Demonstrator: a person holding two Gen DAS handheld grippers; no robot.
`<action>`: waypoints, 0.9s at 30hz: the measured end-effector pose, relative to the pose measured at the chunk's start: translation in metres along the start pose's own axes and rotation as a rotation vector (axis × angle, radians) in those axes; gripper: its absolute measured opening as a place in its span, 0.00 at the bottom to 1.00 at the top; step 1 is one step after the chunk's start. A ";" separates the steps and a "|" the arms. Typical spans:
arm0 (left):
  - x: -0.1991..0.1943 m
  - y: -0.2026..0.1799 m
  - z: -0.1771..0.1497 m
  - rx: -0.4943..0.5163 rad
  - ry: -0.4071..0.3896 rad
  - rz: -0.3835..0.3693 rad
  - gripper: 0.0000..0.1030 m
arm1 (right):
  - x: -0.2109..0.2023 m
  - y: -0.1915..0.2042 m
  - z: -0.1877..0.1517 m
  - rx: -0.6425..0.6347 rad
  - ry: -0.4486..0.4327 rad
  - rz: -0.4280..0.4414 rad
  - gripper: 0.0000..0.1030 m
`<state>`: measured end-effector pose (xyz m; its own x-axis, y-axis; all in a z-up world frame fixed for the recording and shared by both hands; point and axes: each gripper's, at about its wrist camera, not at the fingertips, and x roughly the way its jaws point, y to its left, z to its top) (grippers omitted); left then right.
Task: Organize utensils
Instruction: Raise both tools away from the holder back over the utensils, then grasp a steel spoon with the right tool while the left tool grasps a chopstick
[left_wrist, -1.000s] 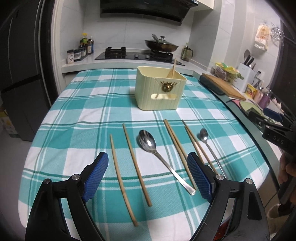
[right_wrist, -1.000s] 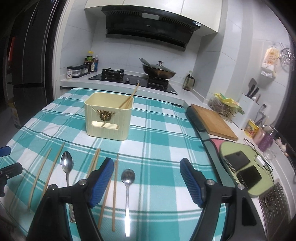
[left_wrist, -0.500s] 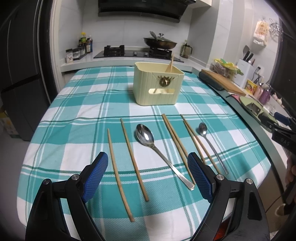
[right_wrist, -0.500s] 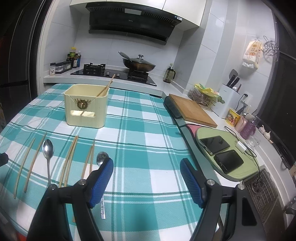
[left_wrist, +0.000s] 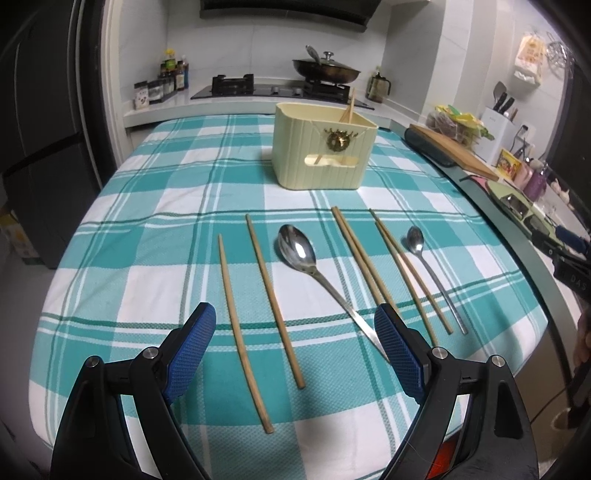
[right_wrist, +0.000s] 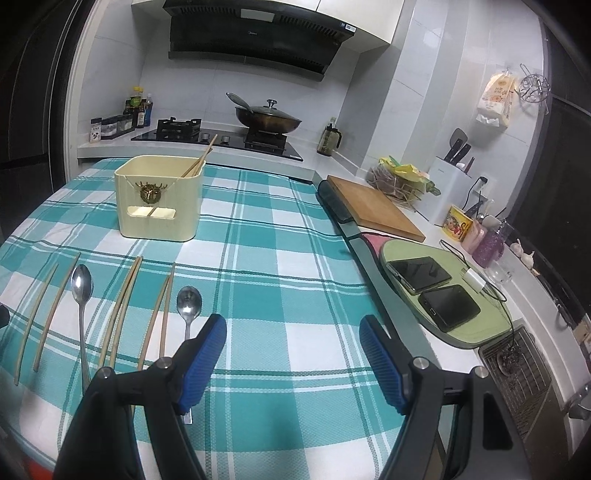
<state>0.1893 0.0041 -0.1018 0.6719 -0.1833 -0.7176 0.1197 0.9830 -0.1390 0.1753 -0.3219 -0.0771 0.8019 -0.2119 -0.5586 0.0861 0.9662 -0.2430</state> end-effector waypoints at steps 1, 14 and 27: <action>0.002 0.006 -0.001 -0.016 0.006 0.001 0.86 | 0.002 0.000 -0.004 0.008 -0.001 0.035 0.74; 0.039 0.070 -0.008 -0.182 0.140 0.010 0.86 | 0.049 0.007 -0.052 0.103 0.161 0.285 0.74; 0.088 0.062 -0.007 -0.125 0.191 0.171 0.86 | 0.108 0.046 -0.039 0.032 0.263 0.442 0.37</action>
<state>0.2508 0.0491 -0.1786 0.5230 -0.0248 -0.8519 -0.0825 0.9934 -0.0796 0.2424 -0.3062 -0.1793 0.5903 0.1924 -0.7839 -0.2067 0.9748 0.0836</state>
